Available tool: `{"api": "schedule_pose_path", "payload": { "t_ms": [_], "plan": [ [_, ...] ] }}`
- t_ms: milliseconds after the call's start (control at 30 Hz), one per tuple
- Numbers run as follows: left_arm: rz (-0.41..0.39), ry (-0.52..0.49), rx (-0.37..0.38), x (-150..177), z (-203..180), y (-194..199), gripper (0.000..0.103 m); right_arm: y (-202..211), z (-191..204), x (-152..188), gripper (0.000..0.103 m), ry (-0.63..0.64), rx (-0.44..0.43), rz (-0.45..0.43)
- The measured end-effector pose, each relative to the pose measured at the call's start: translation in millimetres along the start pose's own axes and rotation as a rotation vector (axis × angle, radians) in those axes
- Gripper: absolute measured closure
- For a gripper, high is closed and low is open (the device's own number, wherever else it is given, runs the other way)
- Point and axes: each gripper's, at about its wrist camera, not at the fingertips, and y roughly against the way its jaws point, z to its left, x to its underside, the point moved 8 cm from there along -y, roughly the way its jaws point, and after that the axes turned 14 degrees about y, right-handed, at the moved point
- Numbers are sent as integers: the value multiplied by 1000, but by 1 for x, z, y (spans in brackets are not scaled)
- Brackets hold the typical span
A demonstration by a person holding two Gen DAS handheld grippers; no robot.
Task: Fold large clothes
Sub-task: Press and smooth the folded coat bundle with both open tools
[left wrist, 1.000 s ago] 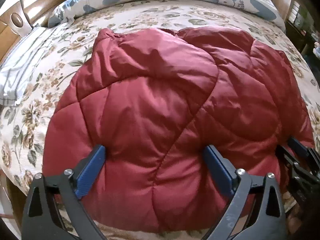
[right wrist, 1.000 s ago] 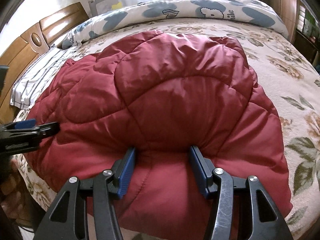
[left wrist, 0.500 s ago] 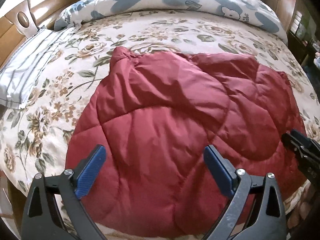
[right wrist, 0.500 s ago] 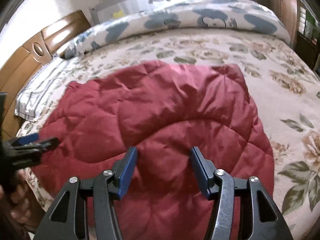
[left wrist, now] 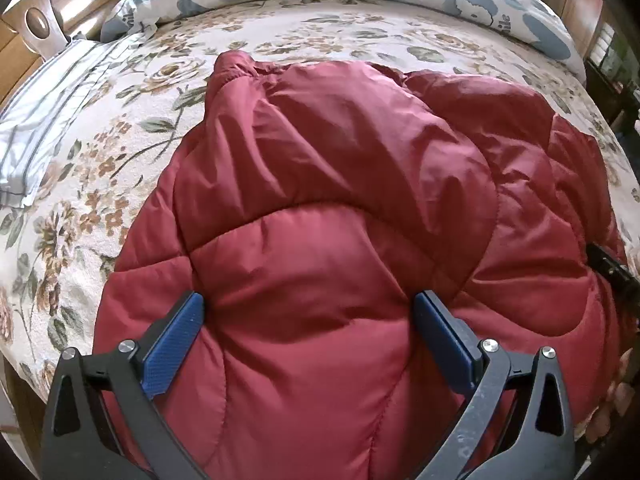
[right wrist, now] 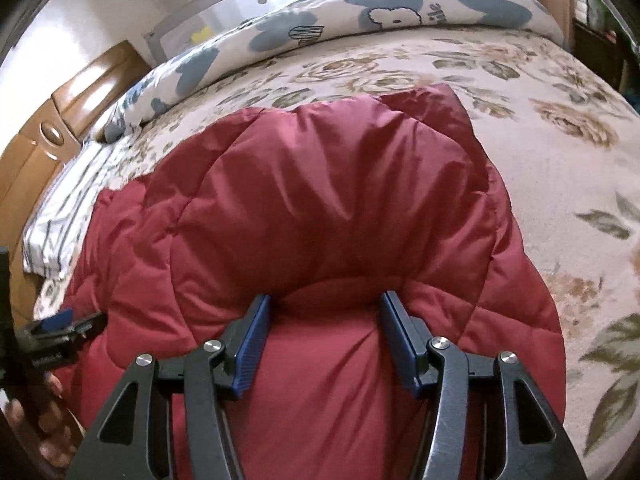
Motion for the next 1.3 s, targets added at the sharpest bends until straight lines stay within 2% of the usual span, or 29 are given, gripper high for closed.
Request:
{"api": "schedule_pose_path", "payload": {
  "t_ms": [100,233,400,633,833,1033,1133,1300],
  "plan": [
    [-1,-1,-3,1,0,-1,0,18,3,-1,47,16,42,-13],
    [-5,-2,-2,1,1,-2,0,43,18,2,44,75,57,-46],
    [-15,-5,-5,1,1,-2,0,35,37,30,44,204,113,24],
    [-39,-24,8,8,7,24,0,23,29,35,42,178,95,24],
    [-65,-41,37,32,15,57,0,28,29,37,42,164,96,11],
    [-30,-72,27,51,16,41,0,69,44,43,40,190,105,-41],
    [-23,-69,29,52,15,37,0,58,38,64,40,194,120,22],
    [-24,-85,9,56,11,32,0,45,27,73,38,135,86,23]
  ]
}}
